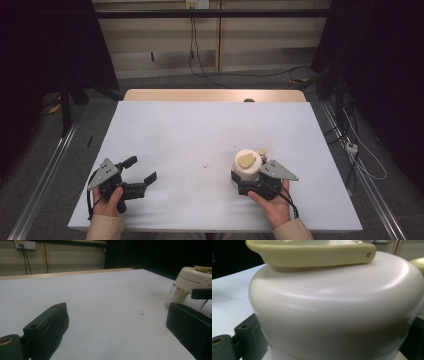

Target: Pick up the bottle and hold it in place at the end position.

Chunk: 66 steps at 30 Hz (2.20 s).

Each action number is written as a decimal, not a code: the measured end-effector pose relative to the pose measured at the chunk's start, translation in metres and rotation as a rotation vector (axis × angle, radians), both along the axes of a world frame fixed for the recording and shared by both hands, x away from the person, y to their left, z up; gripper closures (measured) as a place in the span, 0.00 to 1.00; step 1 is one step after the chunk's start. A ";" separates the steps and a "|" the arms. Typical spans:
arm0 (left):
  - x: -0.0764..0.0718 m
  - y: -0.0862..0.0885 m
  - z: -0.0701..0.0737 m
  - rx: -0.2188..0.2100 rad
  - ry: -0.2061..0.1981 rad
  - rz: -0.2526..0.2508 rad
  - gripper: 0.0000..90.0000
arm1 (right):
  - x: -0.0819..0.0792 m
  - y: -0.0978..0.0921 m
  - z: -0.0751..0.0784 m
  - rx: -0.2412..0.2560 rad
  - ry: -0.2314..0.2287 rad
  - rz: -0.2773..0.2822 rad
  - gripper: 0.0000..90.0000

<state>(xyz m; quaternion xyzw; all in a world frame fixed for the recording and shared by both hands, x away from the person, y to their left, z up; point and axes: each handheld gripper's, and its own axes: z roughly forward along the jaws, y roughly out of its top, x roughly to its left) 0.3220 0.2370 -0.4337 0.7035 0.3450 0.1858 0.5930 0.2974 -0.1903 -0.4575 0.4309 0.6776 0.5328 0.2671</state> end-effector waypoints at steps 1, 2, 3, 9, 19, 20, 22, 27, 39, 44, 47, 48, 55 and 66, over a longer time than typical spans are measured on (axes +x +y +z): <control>0.000 0.000 0.000 0.001 0.000 0.000 0.04 | 0.000 0.000 0.000 0.001 0.000 0.001 0.05; 0.000 0.000 0.000 0.001 0.000 0.000 0.04 | 0.000 0.000 0.000 0.001 -0.001 0.002 0.05; 0.000 -0.001 0.000 0.001 0.002 -0.004 0.04 | 0.000 -0.001 0.000 0.002 -0.002 0.003 0.05; 0.001 -0.002 -0.001 -0.001 0.005 -0.005 0.04 | 0.000 -0.002 0.000 0.010 -0.004 0.012 0.06; 0.002 -0.004 -0.001 0.002 0.003 -0.013 0.04 | -0.001 -0.003 -0.001 0.025 -0.015 0.015 0.07; 0.002 -0.004 -0.001 0.002 0.003 -0.014 0.05 | -0.001 -0.003 -0.001 0.028 -0.017 0.012 0.07; 0.002 -0.004 -0.001 0.001 0.004 -0.014 0.04 | -0.001 -0.003 0.000 0.028 -0.017 0.011 0.07; 0.002 -0.004 -0.001 -0.001 0.003 -0.017 0.05 | -0.001 -0.003 0.000 0.029 -0.024 0.012 0.07; 0.002 -0.004 -0.001 -0.007 0.002 -0.016 0.05 | 0.004 -0.004 0.003 0.063 -0.058 -0.021 0.08; 0.002 -0.003 -0.001 -0.010 0.003 -0.013 0.04 | 0.006 -0.003 0.007 0.052 -0.063 -0.018 0.08; 0.003 -0.002 0.000 -0.010 -0.002 -0.012 0.05 | 0.008 -0.003 0.009 0.050 -0.064 -0.018 0.08; 0.003 -0.002 0.000 -0.012 -0.002 -0.012 0.04 | 0.009 -0.003 0.010 0.047 -0.062 -0.020 0.08; 0.003 -0.003 -0.001 -0.011 0.003 -0.016 0.05 | 0.014 0.000 0.014 0.044 -0.071 -0.012 0.08; 0.003 -0.003 -0.001 -0.014 0.004 -0.018 0.05 | 0.025 0.009 0.017 0.056 -0.075 0.001 0.08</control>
